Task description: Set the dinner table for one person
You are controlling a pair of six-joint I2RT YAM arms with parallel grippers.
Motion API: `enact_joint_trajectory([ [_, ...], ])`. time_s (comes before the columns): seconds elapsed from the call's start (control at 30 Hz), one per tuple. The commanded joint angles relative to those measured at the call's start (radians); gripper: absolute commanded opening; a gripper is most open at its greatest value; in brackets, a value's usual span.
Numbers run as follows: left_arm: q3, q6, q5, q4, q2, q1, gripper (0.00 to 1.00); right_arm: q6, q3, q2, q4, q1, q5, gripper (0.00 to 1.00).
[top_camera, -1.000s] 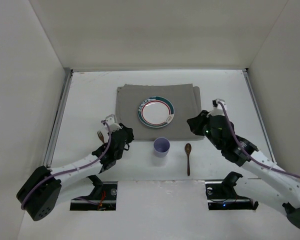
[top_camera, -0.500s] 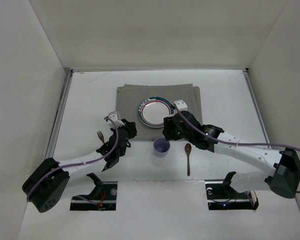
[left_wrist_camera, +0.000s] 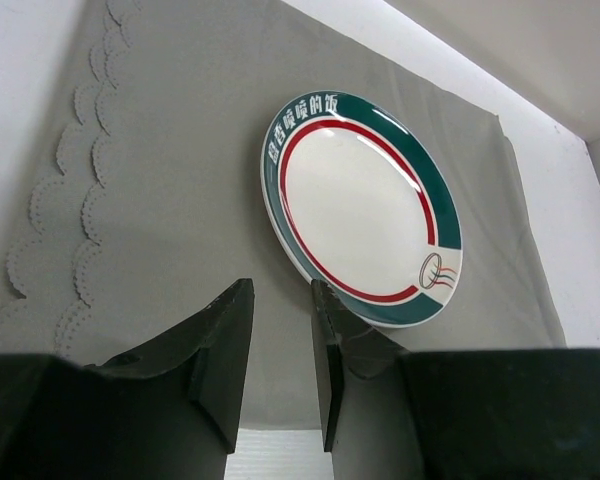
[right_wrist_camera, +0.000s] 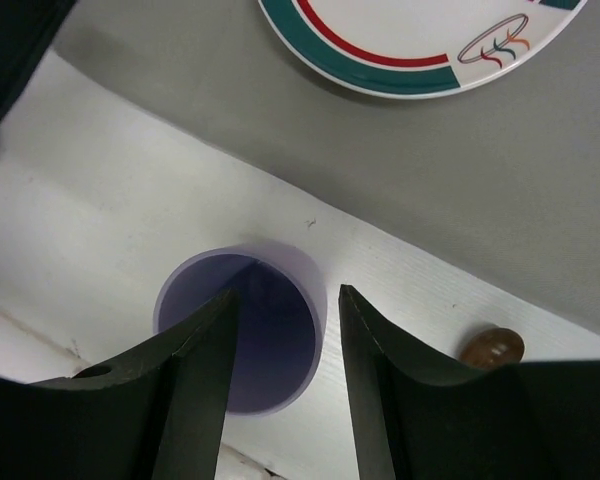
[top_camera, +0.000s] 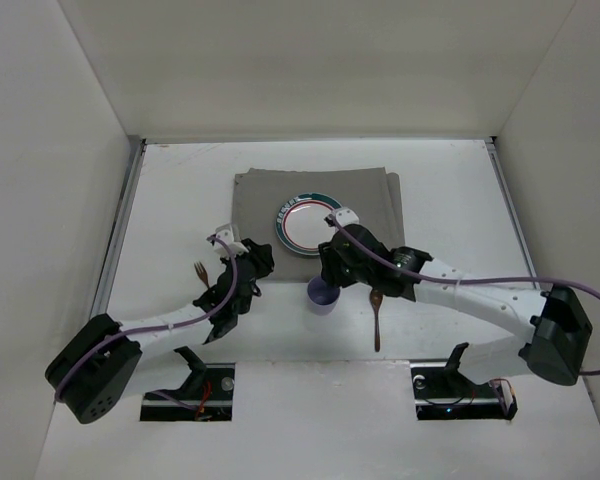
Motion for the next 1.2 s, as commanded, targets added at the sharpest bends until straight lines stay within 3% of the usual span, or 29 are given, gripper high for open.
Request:
enact_joint_trajectory([
  [0.0,-0.005,-0.015,-0.016,0.062,0.010,0.005,0.27,0.005,-0.001,-0.030,-0.014,0.008,-0.013,0.50],
  [0.13,-0.010,-0.017,-0.014,0.062,0.005,0.006,0.29,0.001,-0.009,0.032,-0.011,0.008,-0.035,0.48],
  [0.23,-0.013,-0.017,-0.025,0.062,-0.007,0.008,0.37,0.002,-0.012,0.071,-0.001,0.008,-0.030,0.42],
  [0.33,-0.027,-0.017,-0.032,0.061,-0.030,0.008,0.40,-0.001,-0.012,0.079,0.015,0.002,-0.024,0.19],
  [0.43,-0.025,-0.018,-0.035,0.059,-0.033,0.008,0.42,0.016,-0.015,0.036,0.035,-0.030,-0.027,0.05],
  [0.6,-0.030,-0.026,-0.037,0.052,-0.056,0.000,0.43,-0.016,0.034,-0.111,0.037,-0.075,-0.041,0.04],
  [0.77,-0.034,-0.040,-0.039,0.046,-0.063,-0.005,0.47,-0.053,0.117,-0.159,0.071,-0.283,-0.048,0.04],
  [0.97,-0.024,-0.050,-0.029,0.052,0.000,-0.011,0.49,-0.062,0.322,0.100,0.146,-0.495,-0.028,0.04],
  [1.17,-0.022,-0.052,-0.026,0.056,0.023,-0.012,0.50,-0.093,0.597,0.413,0.034,-0.593,0.051,0.03],
])
